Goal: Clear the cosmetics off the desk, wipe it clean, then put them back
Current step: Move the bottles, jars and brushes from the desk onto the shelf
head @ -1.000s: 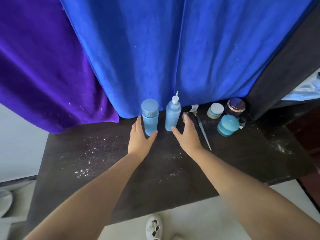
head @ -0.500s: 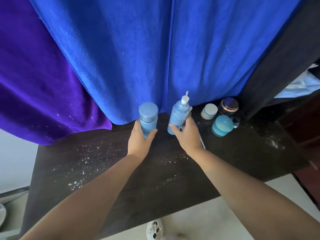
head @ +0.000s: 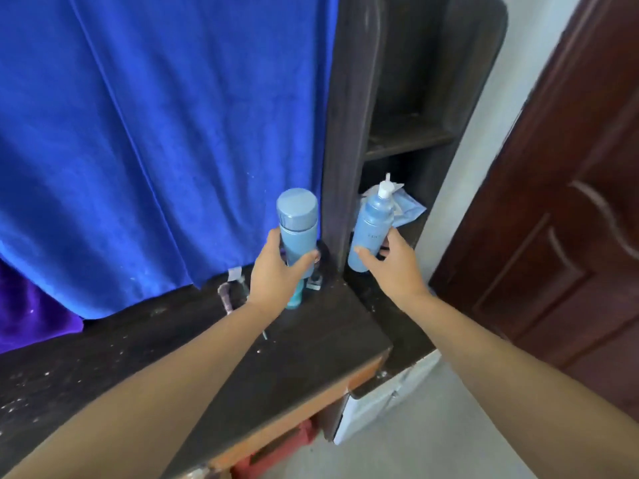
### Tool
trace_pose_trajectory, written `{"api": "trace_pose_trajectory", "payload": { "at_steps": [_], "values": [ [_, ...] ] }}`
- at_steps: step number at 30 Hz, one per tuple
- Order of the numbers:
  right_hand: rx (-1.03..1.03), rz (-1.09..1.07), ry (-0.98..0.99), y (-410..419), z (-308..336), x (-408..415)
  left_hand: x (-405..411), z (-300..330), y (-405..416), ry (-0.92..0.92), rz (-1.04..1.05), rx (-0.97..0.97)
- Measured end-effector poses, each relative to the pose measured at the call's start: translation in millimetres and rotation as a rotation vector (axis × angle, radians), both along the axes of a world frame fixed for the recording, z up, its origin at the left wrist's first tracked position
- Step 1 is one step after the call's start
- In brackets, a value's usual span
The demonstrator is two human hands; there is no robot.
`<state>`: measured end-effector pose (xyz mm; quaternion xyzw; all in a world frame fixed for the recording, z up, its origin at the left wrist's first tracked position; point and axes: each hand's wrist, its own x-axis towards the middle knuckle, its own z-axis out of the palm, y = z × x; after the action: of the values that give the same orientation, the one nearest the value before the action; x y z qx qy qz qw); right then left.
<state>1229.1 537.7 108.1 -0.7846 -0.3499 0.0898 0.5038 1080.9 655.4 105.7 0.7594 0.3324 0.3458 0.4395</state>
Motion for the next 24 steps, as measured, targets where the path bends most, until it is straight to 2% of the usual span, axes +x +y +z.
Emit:
{"api": "trace_pose_trajectory", "payload": {
  "at_steps": [5,9,17,24],
  "values": [
    [0.010,-0.014,-0.091,-69,42,76,88,42,-72,-0.149,-0.132,-0.026],
    [0.058,-0.024,-0.159,-86,81,122,139,86,-91,-0.189,-0.215,-0.008],
    [0.095,-0.064,-0.326,-35,142,208,226,155,-42,-0.230,-0.150,0.091],
    [0.068,-0.077,-0.292,32,148,265,290,153,12,-0.193,-0.039,0.062]
  ]
}}
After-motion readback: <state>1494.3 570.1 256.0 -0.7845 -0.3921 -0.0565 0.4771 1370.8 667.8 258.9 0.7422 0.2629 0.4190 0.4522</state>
